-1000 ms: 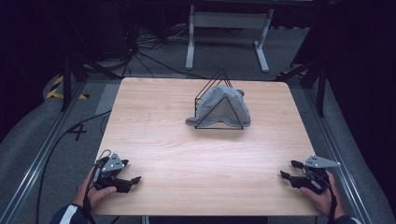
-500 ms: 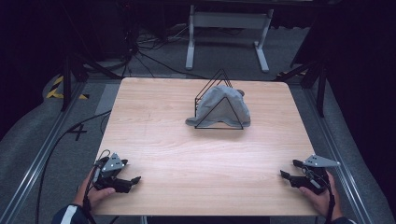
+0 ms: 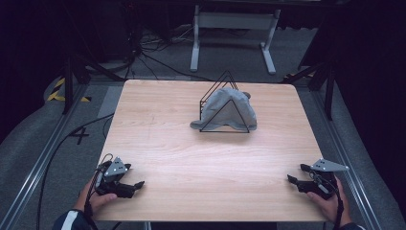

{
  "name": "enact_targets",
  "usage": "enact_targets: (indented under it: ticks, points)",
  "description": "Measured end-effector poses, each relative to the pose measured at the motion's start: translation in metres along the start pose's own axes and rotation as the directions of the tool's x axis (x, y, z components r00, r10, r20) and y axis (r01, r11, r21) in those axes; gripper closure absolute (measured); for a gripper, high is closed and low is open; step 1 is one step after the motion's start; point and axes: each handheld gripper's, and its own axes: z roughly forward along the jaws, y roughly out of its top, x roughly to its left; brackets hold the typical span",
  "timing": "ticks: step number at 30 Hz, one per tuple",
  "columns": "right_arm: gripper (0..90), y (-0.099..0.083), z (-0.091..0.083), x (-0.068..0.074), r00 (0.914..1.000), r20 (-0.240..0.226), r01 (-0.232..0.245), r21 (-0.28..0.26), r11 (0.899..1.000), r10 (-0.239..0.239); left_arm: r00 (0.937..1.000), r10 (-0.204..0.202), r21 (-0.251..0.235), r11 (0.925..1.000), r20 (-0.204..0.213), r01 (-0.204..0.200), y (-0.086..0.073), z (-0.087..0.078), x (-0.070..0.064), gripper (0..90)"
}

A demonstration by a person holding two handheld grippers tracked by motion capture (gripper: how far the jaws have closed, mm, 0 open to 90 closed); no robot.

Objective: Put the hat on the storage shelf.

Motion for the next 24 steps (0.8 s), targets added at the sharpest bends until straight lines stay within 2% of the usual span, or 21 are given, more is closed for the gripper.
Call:
enact_targets:
  ticks: [9,10,24]
  points:
    - [25.0,0.0,0.0,0.0,1.0,0.0,0.0,0.0,1.0,0.0,1.0,0.008,-0.003,1.0,0.0,-0.008,0.0001,0.0002,0.0008,15.5]
    - [25.0,0.0,0.0,-0.0001,1.0,0.0,0.0,0.0,1.0,0.0,1.0,-0.006,-0.005,1.0,0.003,0.006,-0.0002,0.0005,0.0001,15.4]
    - [24.5,0.0,0.0,0.0,1.0,0.002,-0.001,0.001,1.0,0.001,1.0,-0.006,0.001,1.0,0.006,0.006,0.0004,0.0006,0.0008,15.0]
